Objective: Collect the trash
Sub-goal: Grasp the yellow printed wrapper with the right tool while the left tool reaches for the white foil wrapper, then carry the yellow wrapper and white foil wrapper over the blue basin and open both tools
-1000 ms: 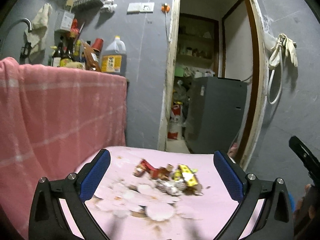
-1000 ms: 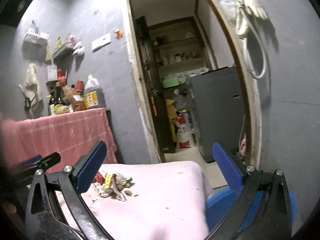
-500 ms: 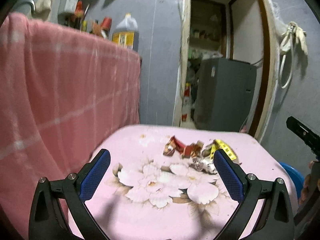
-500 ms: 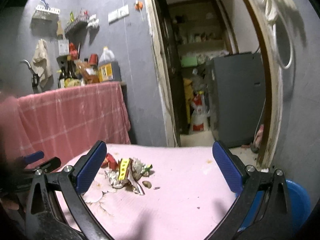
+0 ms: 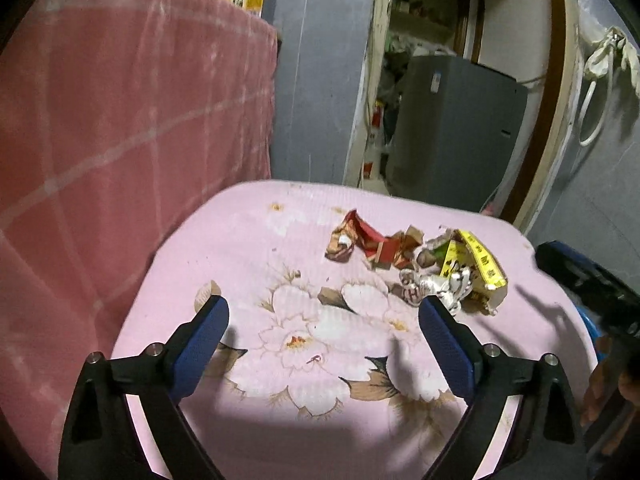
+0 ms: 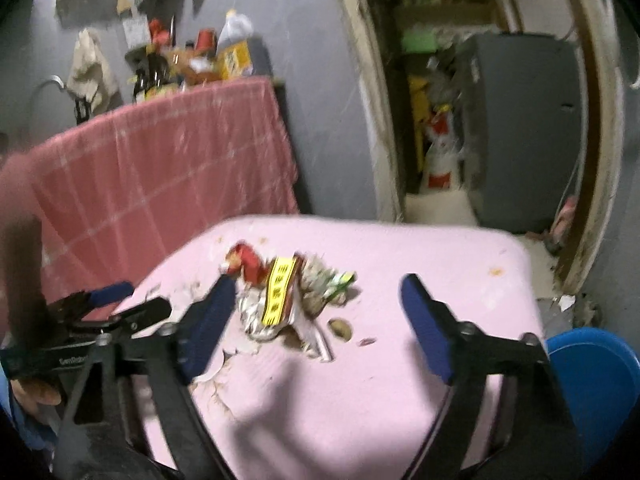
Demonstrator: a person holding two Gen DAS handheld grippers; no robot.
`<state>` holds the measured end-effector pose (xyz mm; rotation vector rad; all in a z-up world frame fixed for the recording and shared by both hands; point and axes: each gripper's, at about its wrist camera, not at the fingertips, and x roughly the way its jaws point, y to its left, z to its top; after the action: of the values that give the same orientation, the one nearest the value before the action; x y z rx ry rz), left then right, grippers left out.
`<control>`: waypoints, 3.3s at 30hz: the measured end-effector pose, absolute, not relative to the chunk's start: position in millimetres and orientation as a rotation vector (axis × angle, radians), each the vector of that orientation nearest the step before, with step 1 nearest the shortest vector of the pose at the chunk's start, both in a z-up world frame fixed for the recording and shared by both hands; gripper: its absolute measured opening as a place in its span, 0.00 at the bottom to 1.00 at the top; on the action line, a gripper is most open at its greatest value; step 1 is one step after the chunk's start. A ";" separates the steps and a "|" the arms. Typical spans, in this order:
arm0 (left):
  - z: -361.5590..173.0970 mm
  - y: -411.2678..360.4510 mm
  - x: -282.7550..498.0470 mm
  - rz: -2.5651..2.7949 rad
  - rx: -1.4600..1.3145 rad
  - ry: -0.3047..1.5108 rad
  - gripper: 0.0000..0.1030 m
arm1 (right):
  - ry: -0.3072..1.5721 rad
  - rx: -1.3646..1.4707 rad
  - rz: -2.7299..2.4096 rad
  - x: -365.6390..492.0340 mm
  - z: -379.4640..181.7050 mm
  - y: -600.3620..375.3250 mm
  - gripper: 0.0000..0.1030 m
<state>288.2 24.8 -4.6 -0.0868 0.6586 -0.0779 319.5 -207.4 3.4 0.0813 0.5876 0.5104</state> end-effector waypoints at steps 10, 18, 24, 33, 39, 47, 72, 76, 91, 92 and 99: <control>-10.5 24.8 296.8 -0.097 -0.101 0.731 0.89 | 0.718 0.064 0.563 340.5 -15.7 -188.0 0.44; -14.4 10.4 305.2 -0.168 -0.078 0.787 0.73 | 0.720 0.126 0.594 340.8 -15.0 -197.0 0.25; -14.8 -5.4 312.1 -0.241 -0.077 0.810 0.70 | 0.707 0.147 0.576 337.6 -12.9 -206.7 0.23; -15.9 -33.3 337.2 -0.292 -0.041 0.860 0.56 | 0.696 0.209 0.549 335.2 -11.8 -228.6 0.22; -18.0 -38.3 346.4 -0.299 -0.040 0.878 0.40 | 0.698 0.213 0.544 331.1 -13.1 -233.4 0.22; -19.9 -44.6 357.0 -0.316 -0.053 0.892 0.13 | 0.694 0.224 0.540 328.1 -14.1 -238.3 0.22; 8.9 -56.4 277.7 -0.326 -0.019 0.625 0.05 | 0.541 0.246 0.520 286.1 4.2 -267.5 0.21; 25.4 -70.5 262.6 -0.331 -0.023 0.532 0.05 | 0.428 0.228 0.457 266.7 22.0 -284.0 0.21; 90.3 -146.6 223.0 -0.450 -0.049 0.229 0.05 | 0.053 0.232 0.172 192.2 71.2 -363.8 0.21; 92.1 -153.7 221.9 -0.464 -0.043 0.222 0.05 | 0.042 0.238 0.154 188.2 72.0 -369.8 0.21; 94.3 -193.5 221.0 -0.537 0.004 0.210 0.05 | 0.029 0.292 0.060 174.4 71.9 -409.0 0.21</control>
<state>221.0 -193.5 94.3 0.0043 0.2097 -0.5366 174.4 -409.0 71.9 0.2924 0.0294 0.0605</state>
